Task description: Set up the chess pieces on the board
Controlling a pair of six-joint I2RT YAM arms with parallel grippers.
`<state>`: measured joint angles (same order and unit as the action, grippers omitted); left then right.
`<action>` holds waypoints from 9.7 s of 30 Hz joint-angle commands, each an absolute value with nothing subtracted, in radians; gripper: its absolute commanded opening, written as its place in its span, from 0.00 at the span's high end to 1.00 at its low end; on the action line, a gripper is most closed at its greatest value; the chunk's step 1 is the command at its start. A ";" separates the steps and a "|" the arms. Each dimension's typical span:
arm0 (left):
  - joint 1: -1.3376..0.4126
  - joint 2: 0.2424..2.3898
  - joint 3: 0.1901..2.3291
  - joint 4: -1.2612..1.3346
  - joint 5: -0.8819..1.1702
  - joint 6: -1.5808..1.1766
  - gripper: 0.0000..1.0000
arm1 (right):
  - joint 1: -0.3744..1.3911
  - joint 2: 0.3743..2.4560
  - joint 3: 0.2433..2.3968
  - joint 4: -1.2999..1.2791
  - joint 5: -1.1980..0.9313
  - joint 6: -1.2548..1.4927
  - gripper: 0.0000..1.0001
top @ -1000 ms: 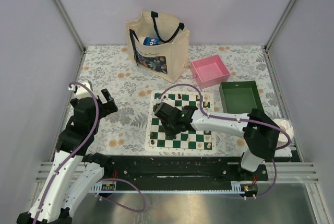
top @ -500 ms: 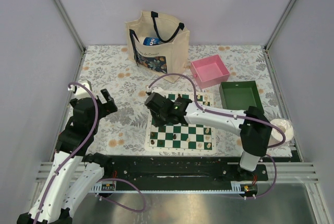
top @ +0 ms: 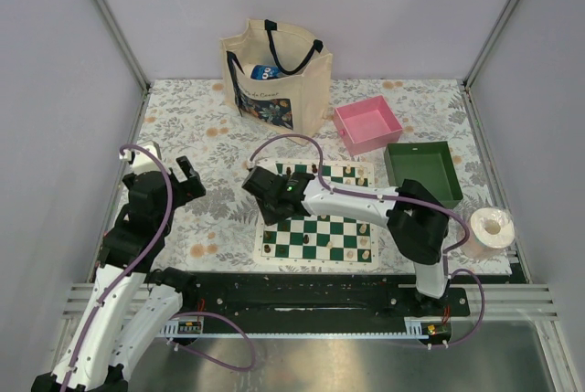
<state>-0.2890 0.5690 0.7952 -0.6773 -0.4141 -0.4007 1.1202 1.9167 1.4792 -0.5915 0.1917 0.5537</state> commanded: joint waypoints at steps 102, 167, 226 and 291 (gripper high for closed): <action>-0.232 0.549 0.785 -0.594 -0.331 -0.413 0.01 | 0.858 1.858 1.373 -0.551 0.294 0.571 0.49; -0.216 0.557 0.784 -0.591 -0.301 -0.413 0.01 | 1.026 1.971 1.572 -0.554 0.209 0.535 0.81; -0.192 0.563 0.781 -0.584 -0.270 -0.414 0.01 | 1.028 2.033 1.589 -0.526 0.187 0.528 0.68; -0.181 0.560 0.779 -0.580 -0.252 -0.416 0.01 | 1.028 2.046 1.577 -0.534 0.216 0.534 0.77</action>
<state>-0.1871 0.5640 0.7826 -0.6334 -0.2649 -0.4122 1.0214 2.0418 1.5642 -0.5468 0.2169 0.5285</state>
